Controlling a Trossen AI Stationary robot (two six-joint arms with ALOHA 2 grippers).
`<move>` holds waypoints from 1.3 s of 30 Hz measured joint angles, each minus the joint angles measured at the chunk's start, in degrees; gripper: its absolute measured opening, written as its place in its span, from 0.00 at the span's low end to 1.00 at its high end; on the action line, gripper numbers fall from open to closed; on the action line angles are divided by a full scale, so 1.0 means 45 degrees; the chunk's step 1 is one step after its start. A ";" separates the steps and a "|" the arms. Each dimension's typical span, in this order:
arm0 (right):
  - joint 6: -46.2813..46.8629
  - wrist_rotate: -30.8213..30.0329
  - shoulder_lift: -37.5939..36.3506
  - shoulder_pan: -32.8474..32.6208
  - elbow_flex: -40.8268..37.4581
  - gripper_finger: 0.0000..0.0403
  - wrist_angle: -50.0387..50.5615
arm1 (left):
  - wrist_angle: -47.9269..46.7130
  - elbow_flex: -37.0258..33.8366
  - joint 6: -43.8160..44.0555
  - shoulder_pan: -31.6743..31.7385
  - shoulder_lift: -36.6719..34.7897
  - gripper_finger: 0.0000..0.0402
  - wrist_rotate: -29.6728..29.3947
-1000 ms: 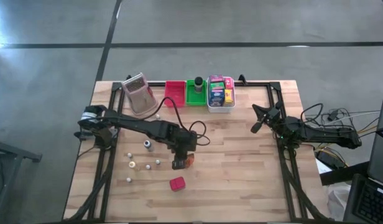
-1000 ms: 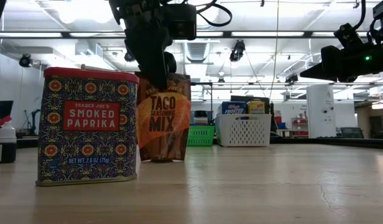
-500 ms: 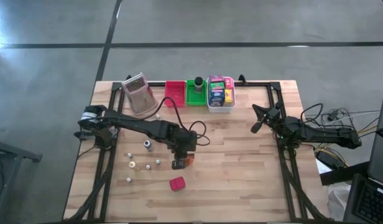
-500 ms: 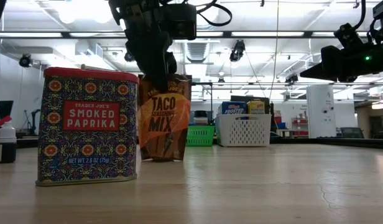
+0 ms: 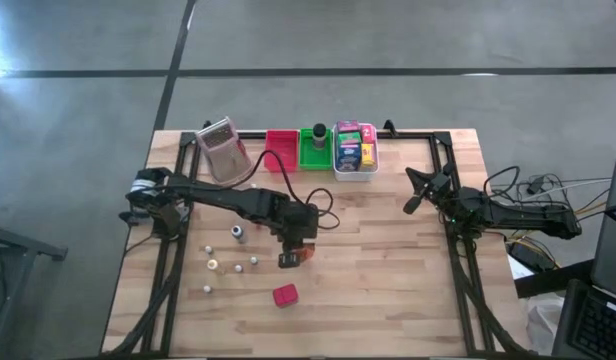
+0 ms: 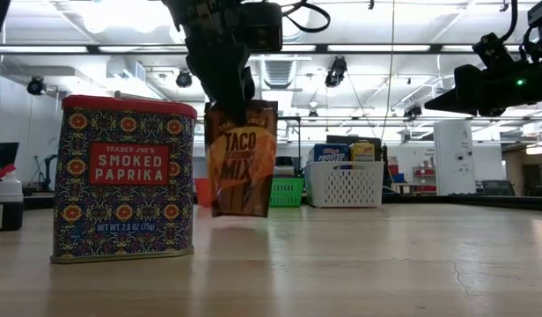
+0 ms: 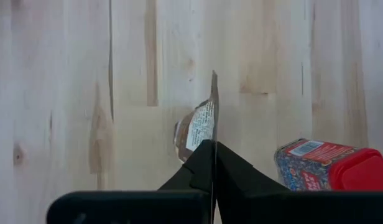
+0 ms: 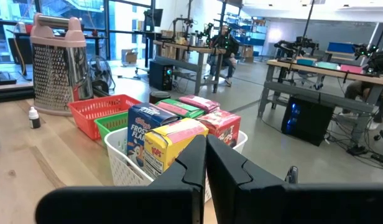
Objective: Pick & Place Kitchen Items
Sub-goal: Put the orange seasoning pack into the green bin
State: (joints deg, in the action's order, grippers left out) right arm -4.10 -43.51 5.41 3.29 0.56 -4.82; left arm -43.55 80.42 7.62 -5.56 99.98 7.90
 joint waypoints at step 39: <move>0.0000 0.0000 -0.0005 0.0005 0.0000 0.02 0.0000 | -0.2632 0.7812 -0.3108 0.7825 0.1932 0.00 -0.0551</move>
State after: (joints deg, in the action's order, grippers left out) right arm -4.10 -43.51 5.39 3.31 0.56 -4.82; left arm -55.39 115.58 -6.37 29.65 108.68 5.42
